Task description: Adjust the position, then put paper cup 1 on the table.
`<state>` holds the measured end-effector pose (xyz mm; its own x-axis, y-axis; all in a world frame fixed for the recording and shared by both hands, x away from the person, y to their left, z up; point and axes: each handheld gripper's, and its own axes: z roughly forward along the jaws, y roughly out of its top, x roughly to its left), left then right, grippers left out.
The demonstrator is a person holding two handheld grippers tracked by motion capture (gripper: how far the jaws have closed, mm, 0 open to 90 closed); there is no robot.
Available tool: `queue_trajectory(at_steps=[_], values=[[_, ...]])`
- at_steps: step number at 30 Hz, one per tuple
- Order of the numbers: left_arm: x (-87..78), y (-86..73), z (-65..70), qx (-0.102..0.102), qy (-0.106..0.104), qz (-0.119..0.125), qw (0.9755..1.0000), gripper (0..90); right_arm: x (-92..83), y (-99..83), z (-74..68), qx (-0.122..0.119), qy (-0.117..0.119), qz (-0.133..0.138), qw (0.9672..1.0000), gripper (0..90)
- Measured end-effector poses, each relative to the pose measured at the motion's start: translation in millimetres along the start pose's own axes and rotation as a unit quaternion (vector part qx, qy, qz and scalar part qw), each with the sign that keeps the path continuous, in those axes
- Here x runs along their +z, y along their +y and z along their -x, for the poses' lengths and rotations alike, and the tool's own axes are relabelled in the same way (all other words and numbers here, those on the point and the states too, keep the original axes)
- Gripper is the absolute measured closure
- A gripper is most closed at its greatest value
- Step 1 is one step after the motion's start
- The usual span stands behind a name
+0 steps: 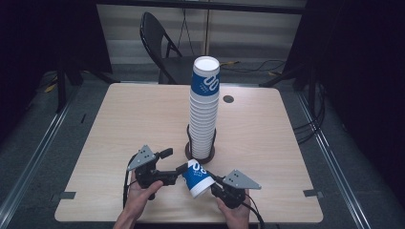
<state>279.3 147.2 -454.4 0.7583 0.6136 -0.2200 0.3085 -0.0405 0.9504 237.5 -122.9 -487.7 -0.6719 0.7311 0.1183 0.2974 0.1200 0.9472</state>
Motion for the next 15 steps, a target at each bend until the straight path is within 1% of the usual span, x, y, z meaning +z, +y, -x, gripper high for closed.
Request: queue_trajectory(at_steps=[1,2,4,5,6,8,11,12,13,15], values=[[-0.7,-0.6,0.5,0.008,0.0,-0.006,0.9999,16.7,0.1,0.1,0.6,0.0,0.001,-0.003,1.0,85.4],[-1.2,-1.2,1.6,0.012,-0.005,-0.01,0.9999,16.6,0.2,0.3,1.2,0.0,0.002,-0.007,1.0,85.5],[-2.5,-2.9,3.4,0.033,-0.011,-0.014,0.9993,17.5,-0.6,1.1,2.4,-0.004,-0.003,-0.014,0.9999,85.5],[-3.2,-3.6,3.8,0.044,-0.016,-0.022,0.9987,16.8,-1.0,1.7,3.3,-0.003,0.0,-0.016,0.9999,85.5],[-3.4,-4.3,4.7,0.048,-0.026,-0.023,0.9982,17.1,-1.5,2.3,4.0,-0.001,0.002,-0.018,0.9998,85.5],[-4.7,-5.5,6.3,0.064,-0.032,-0.028,0.997,16.9,-2.2,3.5,5.4,-0.001,0.0,-0.026,0.9997,85.5],[-4.1,-7.3,8.5,0.075,-0.036,-0.032,0.996,18.7,-2.9,5.5,7.4,-0.002,0.003,-0.033,0.9994,85.5],[-3.6,-7.8,8.8,0.074,-0.034,-0.03,0.9962,21.0,-2.8,6.5,8.0,-0.005,0.005,-0.038,0.9992,85.4],[-3.4,-8.4,9.2,0.075,-0.034,-0.024,0.9963,20.2,-2.6,7.5,8.5,-0.009,0.007,-0.043,0.999,85.4],[-3.9,-8.7,10.2,0.082,-0.032,-0.022,0.9959,19.9,-2.9,9.4,9.5,-0.013,0.008,-0.054,0.9984,85.4]])
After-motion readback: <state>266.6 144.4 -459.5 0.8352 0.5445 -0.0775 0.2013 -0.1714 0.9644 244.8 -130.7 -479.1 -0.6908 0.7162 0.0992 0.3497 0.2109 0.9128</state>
